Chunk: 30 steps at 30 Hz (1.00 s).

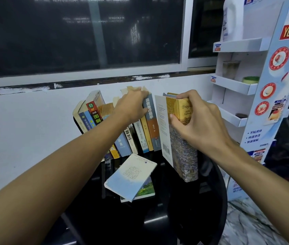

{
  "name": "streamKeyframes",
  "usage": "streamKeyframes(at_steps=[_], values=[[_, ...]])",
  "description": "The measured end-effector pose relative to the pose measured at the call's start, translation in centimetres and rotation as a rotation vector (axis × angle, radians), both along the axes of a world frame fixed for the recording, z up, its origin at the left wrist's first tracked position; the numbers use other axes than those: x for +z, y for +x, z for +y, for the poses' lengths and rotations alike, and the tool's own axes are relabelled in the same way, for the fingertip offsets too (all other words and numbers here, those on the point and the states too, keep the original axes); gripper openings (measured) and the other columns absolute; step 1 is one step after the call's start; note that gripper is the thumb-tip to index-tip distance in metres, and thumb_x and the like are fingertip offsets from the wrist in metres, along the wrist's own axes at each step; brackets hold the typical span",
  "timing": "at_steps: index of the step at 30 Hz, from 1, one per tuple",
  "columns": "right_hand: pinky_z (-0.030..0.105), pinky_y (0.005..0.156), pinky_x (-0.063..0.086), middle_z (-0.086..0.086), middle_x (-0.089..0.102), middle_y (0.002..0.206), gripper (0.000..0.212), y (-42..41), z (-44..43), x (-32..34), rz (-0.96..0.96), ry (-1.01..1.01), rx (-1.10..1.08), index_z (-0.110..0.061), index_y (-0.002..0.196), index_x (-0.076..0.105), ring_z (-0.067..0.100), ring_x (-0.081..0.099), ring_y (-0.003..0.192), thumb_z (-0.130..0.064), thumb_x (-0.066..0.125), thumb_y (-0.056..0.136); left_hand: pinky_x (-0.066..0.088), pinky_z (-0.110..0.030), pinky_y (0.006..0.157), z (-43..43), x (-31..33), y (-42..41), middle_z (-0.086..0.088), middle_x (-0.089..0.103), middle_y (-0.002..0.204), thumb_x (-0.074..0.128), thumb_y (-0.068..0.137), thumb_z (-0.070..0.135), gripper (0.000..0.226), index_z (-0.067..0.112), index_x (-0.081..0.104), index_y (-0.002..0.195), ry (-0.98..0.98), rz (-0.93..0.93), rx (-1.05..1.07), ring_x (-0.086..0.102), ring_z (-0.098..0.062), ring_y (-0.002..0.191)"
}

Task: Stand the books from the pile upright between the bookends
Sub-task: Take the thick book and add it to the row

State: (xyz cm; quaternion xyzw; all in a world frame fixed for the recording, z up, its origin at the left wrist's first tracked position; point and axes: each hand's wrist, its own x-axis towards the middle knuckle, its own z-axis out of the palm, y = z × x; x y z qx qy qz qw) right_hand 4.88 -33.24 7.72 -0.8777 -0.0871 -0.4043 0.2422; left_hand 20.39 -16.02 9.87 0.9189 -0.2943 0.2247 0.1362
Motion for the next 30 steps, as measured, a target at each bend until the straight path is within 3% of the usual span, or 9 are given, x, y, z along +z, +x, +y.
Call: streamKeyframes(at_steps=[4, 11, 18, 27, 30], values=[[0.028, 0.062, 0.045, -0.008, 0.058, 0.093, 0.038, 1.2, 0.1, 0.3, -0.002, -0.004, -0.003, -0.023, 0.119, 0.051, 0.016, 0.059, 0.077, -0.032, 0.071, 0.089, 0.058, -0.049, 0.085, 0.0, -0.2, 0.1, -0.005, 0.063, 0.118, 0.068, 0.093, 0.018, 0.016, 0.021, 0.064, 0.108, -0.018, -0.005, 0.004, 0.062, -0.032, 0.114], [0.026, 0.061, 0.039, -0.001, 0.065, 0.096, 0.036, 4.2, 0.5, 0.7, -0.02, -0.042, -0.019, -0.02, 0.117, 0.05, 0.018, 0.059, 0.075, -0.033, 0.07, 0.09, 0.054, -0.051, 0.097, 0.1, -0.8, 0.7, -0.011, 0.054, 0.148, 0.07, 0.092, 0.02, 0.025, 0.026, 0.065, 0.115, -0.045, 0.007, 0.002, 0.053, -0.034, 0.135], [0.027, 0.067, 0.037, 0.001, 0.067, 0.107, 0.036, 6.2, 0.5, 1.0, -0.032, -0.055, -0.046, -0.02, 0.12, 0.051, 0.018, 0.058, 0.081, -0.033, 0.068, 0.091, 0.051, -0.048, 0.103, 0.6, -0.9, 0.8, -0.012, 0.053, 0.15, 0.069, 0.093, 0.02, 0.024, 0.024, 0.065, 0.117, -0.074, 0.004, 0.004, 0.043, -0.028, 0.145], [0.03, 0.067, 0.044, 0.005, 0.066, 0.107, 0.038, 9.5, 0.9, -1.2, -0.125, -0.059, -0.059, -0.017, 0.124, 0.05, 0.019, 0.06, 0.081, -0.032, 0.066, 0.093, 0.05, -0.048, 0.103, 0.3, -0.7, 0.2, -0.011, 0.05, 0.153, 0.071, 0.092, 0.02, 0.028, 0.022, 0.065, 0.119, -0.075, -0.004, 0.029, 0.048, -0.032, 0.139], [0.029, 0.067, 0.045, 0.008, 0.067, 0.109, 0.039, 10.7, 1.0, -1.9, -0.172, -0.043, -0.063, -0.013, 0.124, 0.052, 0.023, 0.062, 0.083, -0.029, 0.067, 0.092, 0.051, -0.047, 0.1, 0.4, -0.6, 0.0, -0.008, 0.058, 0.142, 0.071, 0.091, 0.019, 0.024, 0.02, 0.066, 0.115, -0.077, -0.032, 0.024, 0.053, -0.033, 0.133]])
